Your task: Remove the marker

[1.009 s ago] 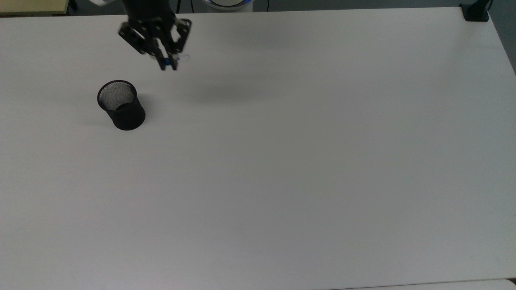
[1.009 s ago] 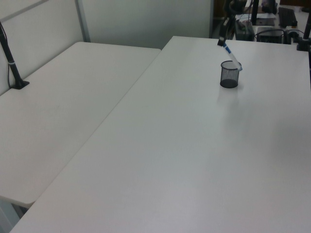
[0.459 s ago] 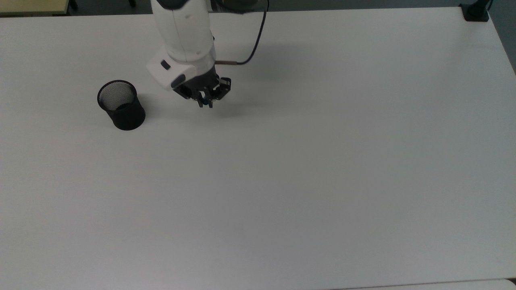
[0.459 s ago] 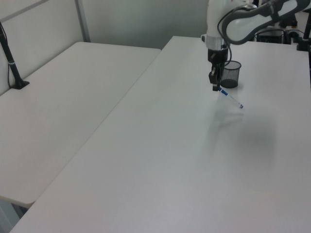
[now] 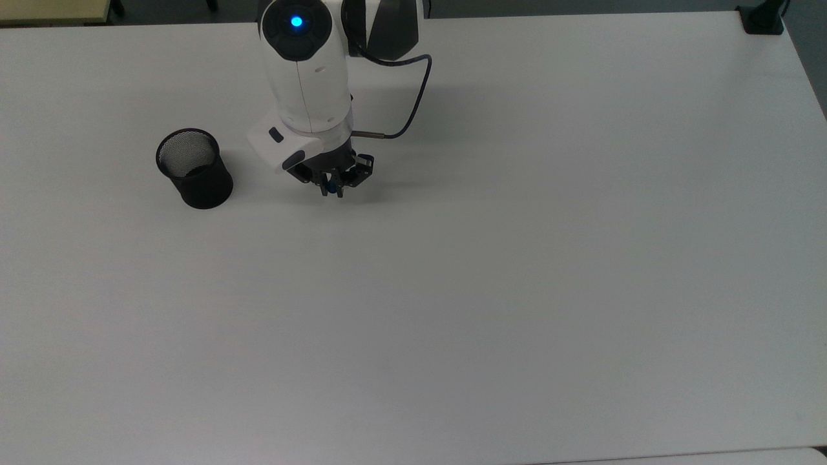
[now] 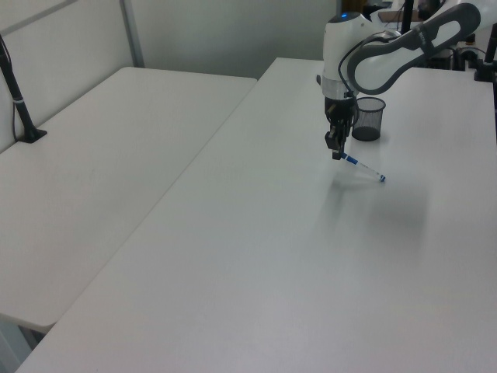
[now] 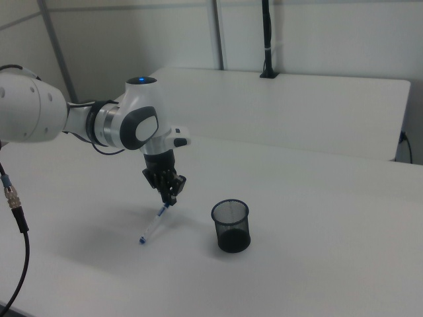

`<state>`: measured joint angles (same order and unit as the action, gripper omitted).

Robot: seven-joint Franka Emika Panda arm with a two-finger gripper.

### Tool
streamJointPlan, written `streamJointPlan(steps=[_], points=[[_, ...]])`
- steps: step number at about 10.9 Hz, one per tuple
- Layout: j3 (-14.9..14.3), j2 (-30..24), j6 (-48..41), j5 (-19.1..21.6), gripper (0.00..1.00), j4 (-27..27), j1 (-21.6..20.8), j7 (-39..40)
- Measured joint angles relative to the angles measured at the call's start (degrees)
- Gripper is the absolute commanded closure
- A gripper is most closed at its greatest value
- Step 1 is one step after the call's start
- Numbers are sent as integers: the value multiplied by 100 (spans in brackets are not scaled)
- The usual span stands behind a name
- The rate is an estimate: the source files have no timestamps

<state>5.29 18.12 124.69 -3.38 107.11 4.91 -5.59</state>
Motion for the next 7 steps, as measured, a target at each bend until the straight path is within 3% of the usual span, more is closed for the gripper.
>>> streamJointPlan(steps=[2, 7], points=[[0, 10, 24, -2, 0, -8, 3, -95], [-2, -210, 6, -9, 0, -196, 32, -202]])
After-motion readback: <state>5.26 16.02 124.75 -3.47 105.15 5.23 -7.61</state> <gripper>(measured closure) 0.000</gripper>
